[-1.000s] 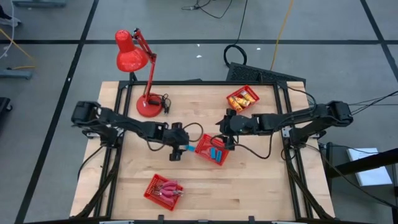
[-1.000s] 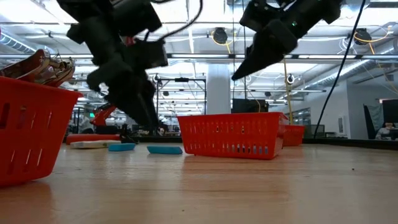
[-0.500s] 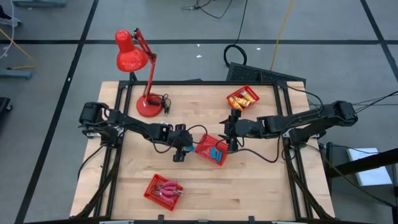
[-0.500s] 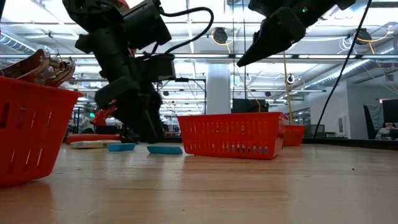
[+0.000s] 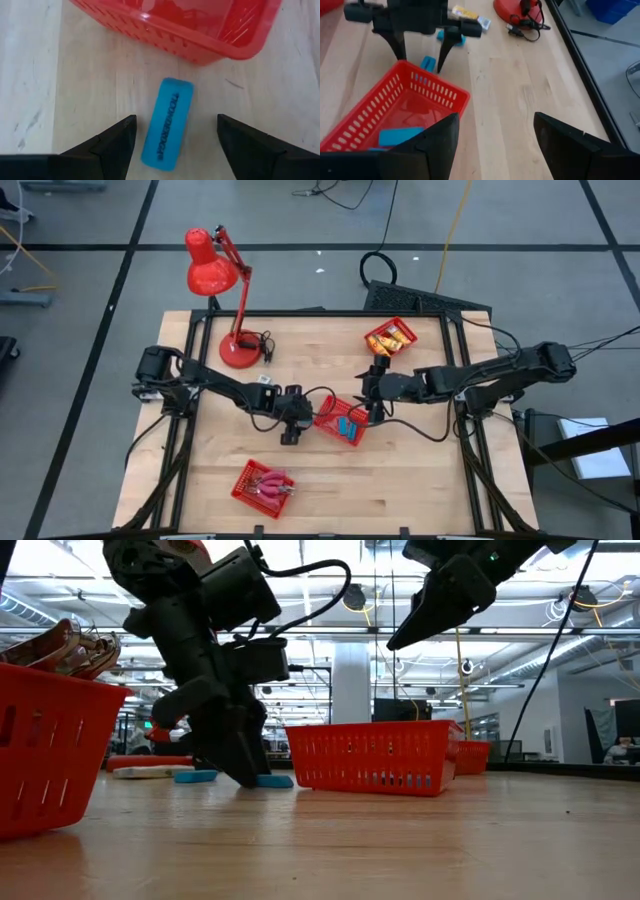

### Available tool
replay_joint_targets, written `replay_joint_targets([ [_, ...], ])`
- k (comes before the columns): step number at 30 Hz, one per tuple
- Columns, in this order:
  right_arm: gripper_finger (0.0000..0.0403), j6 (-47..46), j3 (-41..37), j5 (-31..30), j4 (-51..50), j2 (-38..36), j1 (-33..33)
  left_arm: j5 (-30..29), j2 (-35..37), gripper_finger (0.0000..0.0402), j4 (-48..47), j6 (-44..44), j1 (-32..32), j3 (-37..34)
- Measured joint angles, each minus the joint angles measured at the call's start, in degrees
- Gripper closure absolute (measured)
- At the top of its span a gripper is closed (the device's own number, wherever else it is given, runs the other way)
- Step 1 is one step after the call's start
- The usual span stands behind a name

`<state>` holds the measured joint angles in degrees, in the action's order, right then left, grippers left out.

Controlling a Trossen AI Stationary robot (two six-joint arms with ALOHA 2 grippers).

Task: Pick & Place School Supplies
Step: Put the blue eraser into the middle red bin

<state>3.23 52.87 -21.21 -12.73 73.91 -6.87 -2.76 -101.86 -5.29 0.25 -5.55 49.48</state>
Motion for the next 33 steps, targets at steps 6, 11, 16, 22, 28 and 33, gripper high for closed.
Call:
replay_joint_targets([
  [6, 0.0156, -0.9, 0.0, -0.1, -0.6, -0.8, 0.0, 0.0, -0.2, 0.0208, 0.2, -0.4, -0.4, 0.0],
  [11, 0.0156, -2.1, 0.0, -0.2, -1.2, -1.4, 0.0, -3.6, -0.2, 0.0343, 0.1, 1.3, -1.3, 0.0],
  [16, 0.0156, -3.0, 0.0, -1.2, -2.9, -1.4, 0.0, -7.1, -0.1, 0.0354, -2.0, 2.3, -2.1, 0.0],
  [22, 0.0156, -3.0, 0.0, -1.3, -2.9, -1.4, 0.0, -9.8, 0.8, 0.0354, -4.5, 2.3, -2.1, -0.1],
  [28, 0.0156, -3.0, 0.0, -1.3, -2.8, -1.4, 0.0, -16.0, 6.0, 0.0354, -9.7, 2.6, -1.9, -0.3],
  [33, 0.0156, -3.0, 0.0, -1.3, -2.4, -1.4, 0.0, -15.3, 10.1, 0.0354, -6.3, 4.4, -2.0, -0.3],
])
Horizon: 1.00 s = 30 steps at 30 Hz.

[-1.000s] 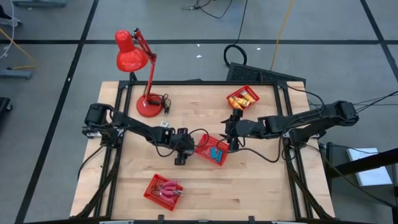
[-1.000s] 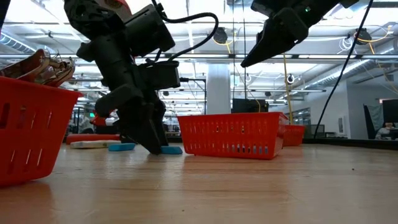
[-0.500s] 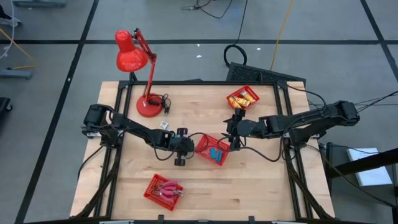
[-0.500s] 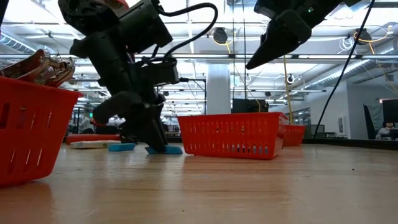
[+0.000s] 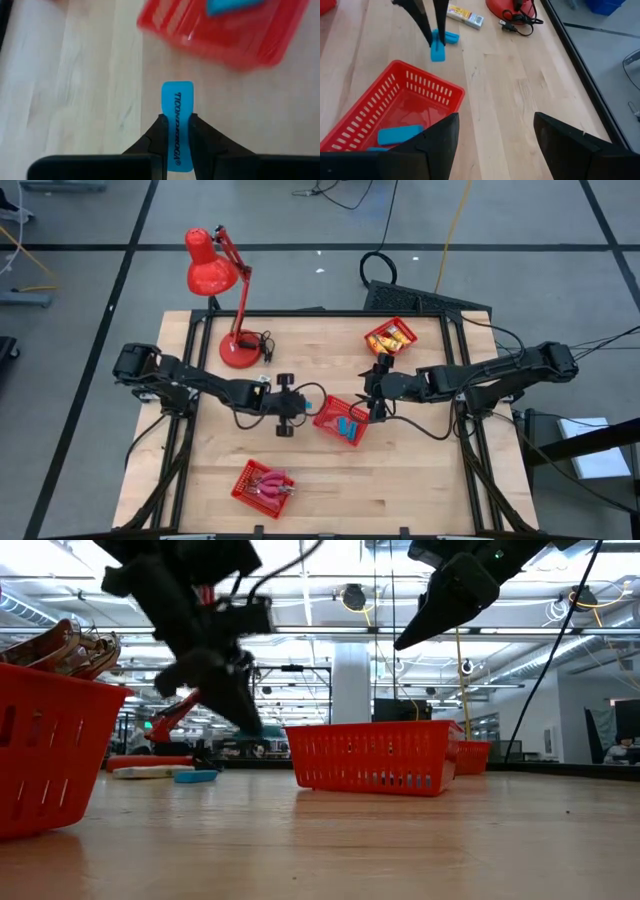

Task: Pick & Place School Supplies
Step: Put the blue eraser into the middle red bin

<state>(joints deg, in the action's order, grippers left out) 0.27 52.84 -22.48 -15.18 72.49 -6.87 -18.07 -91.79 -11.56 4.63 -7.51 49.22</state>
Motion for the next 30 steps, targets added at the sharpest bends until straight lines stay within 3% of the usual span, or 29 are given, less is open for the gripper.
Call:
replay_joint_targets([
  [14, 0.0156, 0.2, 0.0, -0.2, 0.3, 0.0, 0.0, 6.8, -5.5, 0.0354, 4.4, 8.2, -0.5, 11.3],
  [22, 0.0156, 0.4, 0.0, -0.2, 0.2, 0.0, 0.0, 12.6, -11.4, 0.0354, 8.9, 10.1, -0.1, 13.4],
  [30, 0.0156, 0.4, 0.0, 0.0, 0.3, 0.0, 0.0, 15.9, -14.3, 0.0350, 6.5, 6.4, 2.1, 13.4],
])
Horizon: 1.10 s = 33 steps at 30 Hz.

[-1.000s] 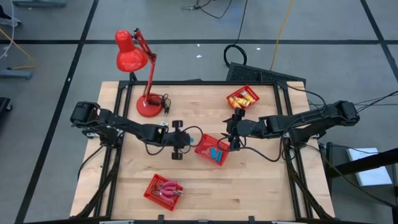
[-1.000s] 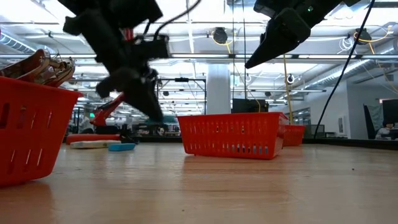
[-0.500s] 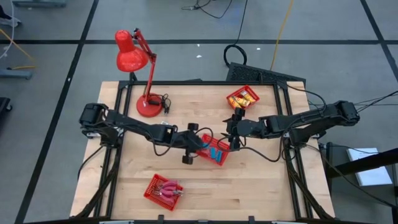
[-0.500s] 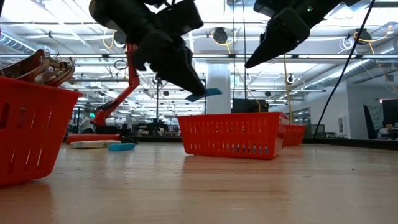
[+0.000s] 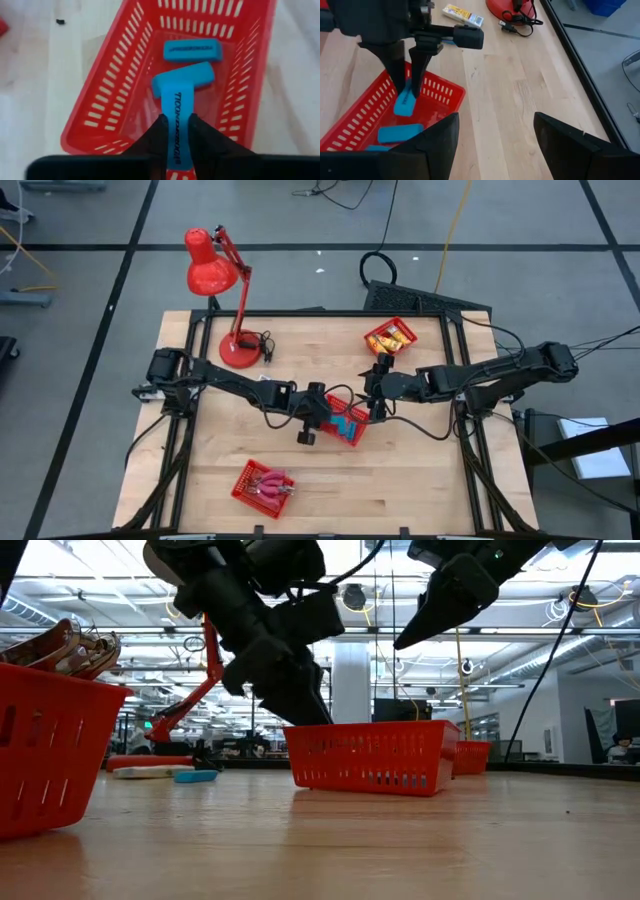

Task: Pick & Place School Supplies
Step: Put the blue eraser into the middle red bin

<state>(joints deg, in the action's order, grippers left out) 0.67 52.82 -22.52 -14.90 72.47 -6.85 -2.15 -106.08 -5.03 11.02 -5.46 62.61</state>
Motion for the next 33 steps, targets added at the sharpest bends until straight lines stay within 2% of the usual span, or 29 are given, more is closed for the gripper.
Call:
replay_joint_targets([
  [3, 0.0156, 0.1, 0.0, 0.0, 0.1, 0.0, 0.0, 2.0, 0.6, 0.0293, 0.5, 0.3, 0.2, 0.0],
  [9, 0.0156, 0.1, 0.0, 0.0, 0.0, 0.0, 0.0, 1.7, 1.5, 0.0156, 1.3, 0.4, 0.2, 0.0],
  [13, 0.0156, 0.0, 0.0, 0.0, 0.0, 0.0, 0.0, 0.0, 2.5, 0.0109, -0.2, 0.5, 0.2, 0.0],
  [17, 0.0156, 0.1, 0.0, 0.1, 0.0, 0.0, 0.0, -2.8, 4.9, 0.0107, -4.6, 0.3, 0.2, 0.0],
  [22, 0.0156, 0.0, 0.0, 0.1, -0.1, 0.0, 0.0, -6.6, 7.8, 0.0143, -13.7, -2.5, 0.3, -0.3],
  [27, 0.0156, 0.1, 0.0, 0.1, -0.2, 0.0, 0.0, -8.6, 8.3, 0.0172, -21.4, -7.5, 0.2, -0.5],
  [33, 0.0156, 0.0, 0.0, 0.1, -0.3, 0.0, 0.0, -14.1, 8.3, 0.0174, -26.3, -15.6, 0.4, -1.4],
])
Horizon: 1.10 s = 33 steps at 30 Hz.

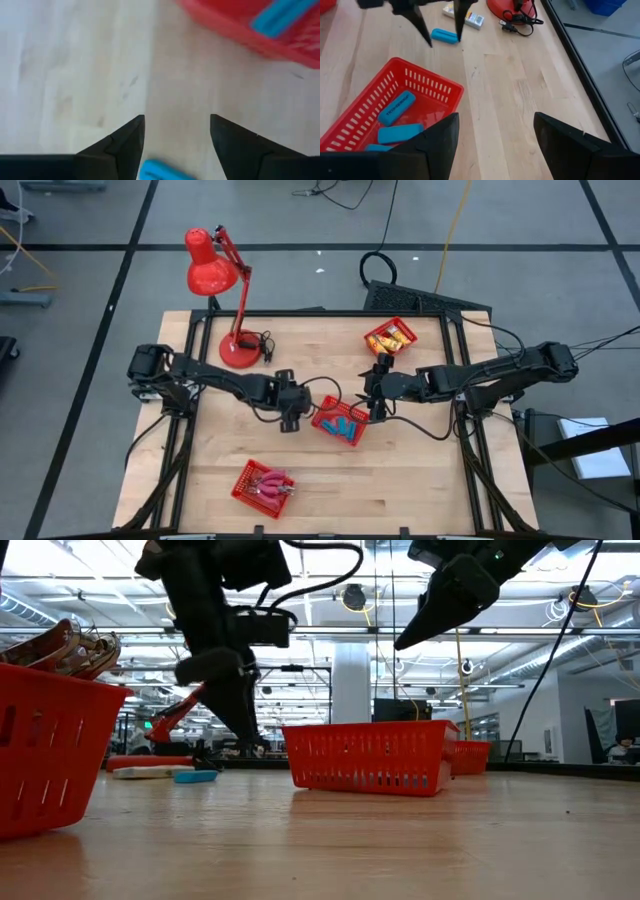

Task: Pick & Place School Supplies
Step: Put the blue eraser into the middle red bin

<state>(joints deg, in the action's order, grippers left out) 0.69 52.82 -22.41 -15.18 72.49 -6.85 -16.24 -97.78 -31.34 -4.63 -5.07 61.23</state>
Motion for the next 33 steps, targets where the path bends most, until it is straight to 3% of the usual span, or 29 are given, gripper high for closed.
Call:
replay_joint_targets([
  [8, 0.0156, 0.0, 0.0, 0.2, -0.2, 0.0, 0.0, -3.6, 0.0, 0.0149, -5.4, -13.3, 0.6, -0.1],
  [16, 0.0156, 0.4, 0.0, 0.2, -0.8, 0.0, -1.2, -0.1, 0.0, 0.0147, -1.3, -24.5, 0.6, -6.1],
  [33, 0.0156, 0.6, 0.0, 0.2, -1.0, 0.0, -1.7, -0.7, 0.1, 0.0147, -0.4, -33.7, 0.3, -9.6],
])
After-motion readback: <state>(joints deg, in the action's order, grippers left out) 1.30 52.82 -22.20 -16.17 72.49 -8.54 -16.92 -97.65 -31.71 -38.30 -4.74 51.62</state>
